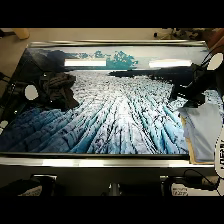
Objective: Fold the shirts.
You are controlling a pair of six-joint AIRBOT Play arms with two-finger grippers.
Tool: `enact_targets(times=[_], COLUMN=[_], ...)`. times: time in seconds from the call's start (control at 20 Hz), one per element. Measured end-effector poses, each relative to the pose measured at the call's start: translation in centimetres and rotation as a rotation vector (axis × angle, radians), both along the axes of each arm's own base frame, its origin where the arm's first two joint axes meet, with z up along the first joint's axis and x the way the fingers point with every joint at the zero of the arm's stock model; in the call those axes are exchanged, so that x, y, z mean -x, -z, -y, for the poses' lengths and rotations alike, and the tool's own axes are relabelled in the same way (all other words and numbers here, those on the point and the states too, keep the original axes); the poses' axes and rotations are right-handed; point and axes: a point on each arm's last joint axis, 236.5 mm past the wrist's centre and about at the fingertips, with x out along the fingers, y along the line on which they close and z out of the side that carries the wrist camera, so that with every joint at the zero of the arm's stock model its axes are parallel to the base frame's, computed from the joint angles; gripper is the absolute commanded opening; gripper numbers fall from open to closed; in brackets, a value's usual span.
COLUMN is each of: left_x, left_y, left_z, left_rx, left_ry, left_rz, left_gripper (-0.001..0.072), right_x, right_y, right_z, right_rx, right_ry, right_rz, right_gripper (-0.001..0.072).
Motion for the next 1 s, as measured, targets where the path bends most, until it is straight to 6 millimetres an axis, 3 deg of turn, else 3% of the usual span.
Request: enact_targets(times=[0.2, 0.35, 0.5, 0.55, 0.6, 0.7, 0.85, 0.9, 1.0], left_x=[-2.5, -5.5, -8.2, -8.8, -9.2, -9.9, -11.1, -11.7, -12.5], left_y=[-0.6, -0.8, 2.2, 3.7, 5.1, 7.6, 8.2, 7.2, 3.1], left_z=[0.7, 1.0, -0.2, -0.6, -0.8, -0.7, 1.4, 2.8, 6.8], left_rx=[0.03, 0.066, 0.076, 0.076, 0.081, 0.103, 0.177, 0.201, 0.235], left_ry=[-0.004, -0.033, -0.131, -0.163, -0.19, -0.235, -0.241, -0.204, -0.069], left_rz=[0.102, 0.192, 0.144, 0.103, 0.064, -0.012, -0.038, -0.013, 0.093], left_gripper=[0.0679, 0.0674, 0.0678, 0.0592, 0.0388, 0.0056, 0.0027, 0.0026, 0.0026], right_x=[-1.3, -3.2, -4.4, -4.6, -4.5, -4.3, -3.8, -3.9, -4.1], right_y=[-0.1, -0.3, -0.6, -0.6, -0.6, -0.6, -0.5, -0.6, -1.3], right_z=[0.1, 0.3, 0.4, 0.4, 0.3, 0.2, 0.2, 0.1, 0.2], right_rx=[0.004, 0.009, 0.011, 0.011, 0.009, 0.006, 0.003, 0.004, 0.01], right_ry=[0.009, 0.023, 0.032, 0.033, 0.033, 0.03, 0.023, 0.022, 0.019], right_rz=[0.053, 0.134, 0.185, 0.192, 0.192, 0.18, 0.162, 0.166, 0.197], right_gripper=[0.063, 0.063, 0.063, 0.063, 0.0629, 0.0628, 0.0517, 0.049, 0.0491])
